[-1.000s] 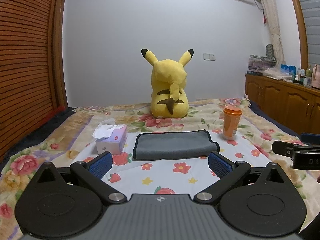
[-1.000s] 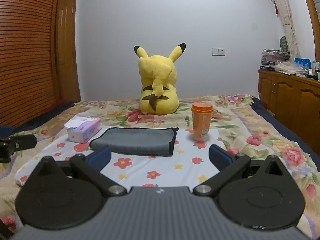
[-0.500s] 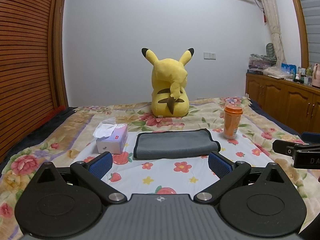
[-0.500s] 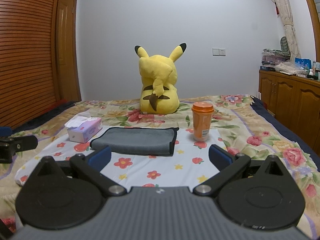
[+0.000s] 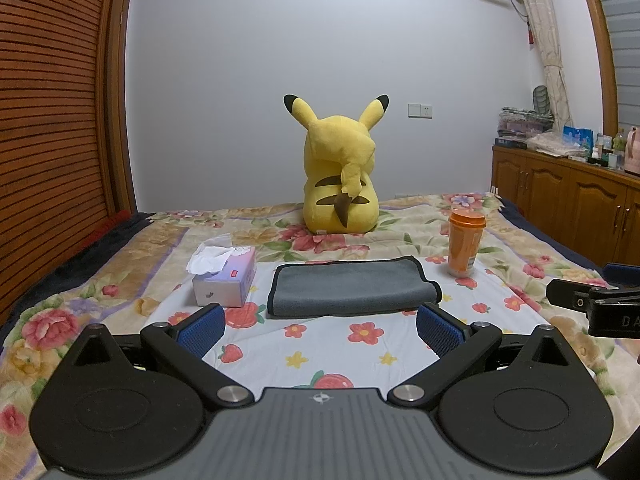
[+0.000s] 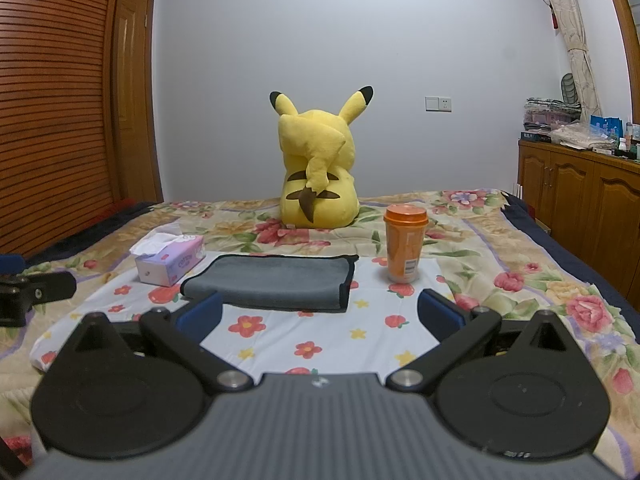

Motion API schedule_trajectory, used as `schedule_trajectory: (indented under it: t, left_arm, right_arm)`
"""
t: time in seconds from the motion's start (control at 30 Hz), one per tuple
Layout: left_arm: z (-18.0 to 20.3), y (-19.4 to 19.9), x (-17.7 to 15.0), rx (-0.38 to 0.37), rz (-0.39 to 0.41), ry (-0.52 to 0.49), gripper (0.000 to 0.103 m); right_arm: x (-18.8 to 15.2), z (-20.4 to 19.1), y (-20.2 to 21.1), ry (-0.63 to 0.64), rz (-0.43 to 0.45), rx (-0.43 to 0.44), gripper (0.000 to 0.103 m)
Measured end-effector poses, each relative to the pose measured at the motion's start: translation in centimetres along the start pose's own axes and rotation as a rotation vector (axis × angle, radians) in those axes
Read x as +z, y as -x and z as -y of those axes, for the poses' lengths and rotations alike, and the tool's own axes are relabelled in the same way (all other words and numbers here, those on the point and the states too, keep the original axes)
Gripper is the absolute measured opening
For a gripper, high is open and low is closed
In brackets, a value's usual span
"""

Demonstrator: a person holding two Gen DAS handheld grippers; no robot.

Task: Fold towel

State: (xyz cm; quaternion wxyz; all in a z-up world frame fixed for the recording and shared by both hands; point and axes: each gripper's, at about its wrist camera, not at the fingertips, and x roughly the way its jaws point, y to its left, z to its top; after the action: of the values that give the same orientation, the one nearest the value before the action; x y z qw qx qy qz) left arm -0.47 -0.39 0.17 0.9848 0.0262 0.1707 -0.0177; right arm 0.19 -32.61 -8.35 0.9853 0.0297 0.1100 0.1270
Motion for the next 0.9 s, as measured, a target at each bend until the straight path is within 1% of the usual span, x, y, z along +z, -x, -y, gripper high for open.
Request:
schedule_trajectory:
  t: [0.9]
  left_arm:
    - [-0.15, -0.23, -0.21, 0.002, -0.004, -0.003, 0.103]
  right_arm:
    - [-0.21, -0.27, -0.04, 0.008, -0.001, 0.003, 0.103]
